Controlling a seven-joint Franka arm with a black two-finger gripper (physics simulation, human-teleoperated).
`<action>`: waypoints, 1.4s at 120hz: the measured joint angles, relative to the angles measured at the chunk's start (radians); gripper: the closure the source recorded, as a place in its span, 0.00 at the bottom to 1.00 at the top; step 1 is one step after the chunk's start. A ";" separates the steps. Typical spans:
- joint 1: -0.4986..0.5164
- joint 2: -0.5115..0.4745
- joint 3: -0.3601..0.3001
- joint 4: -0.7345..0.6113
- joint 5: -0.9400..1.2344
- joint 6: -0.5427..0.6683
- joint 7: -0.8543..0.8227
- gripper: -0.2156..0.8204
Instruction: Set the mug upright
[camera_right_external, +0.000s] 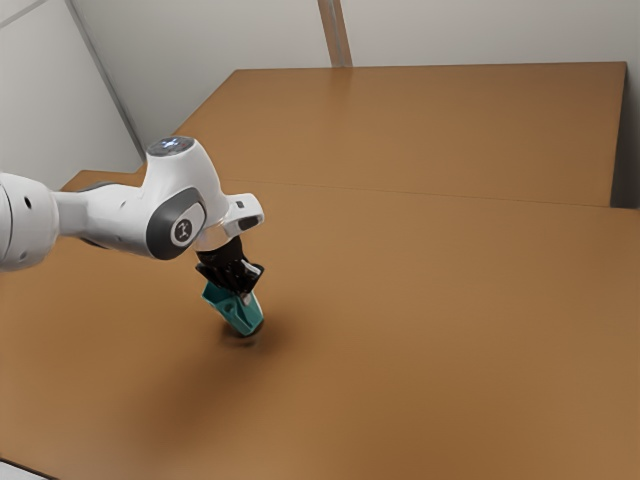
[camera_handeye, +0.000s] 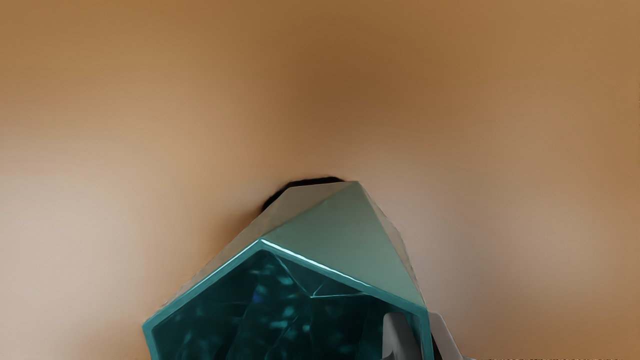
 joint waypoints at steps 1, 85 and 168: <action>0.000 0.000 0.000 0.000 -0.001 -0.001 -0.001 0.97; 0.002 -0.029 0.003 0.021 -0.029 -0.040 -0.030 0.47; 0.010 0.122 0.079 0.578 -0.021 -0.366 0.102 0.23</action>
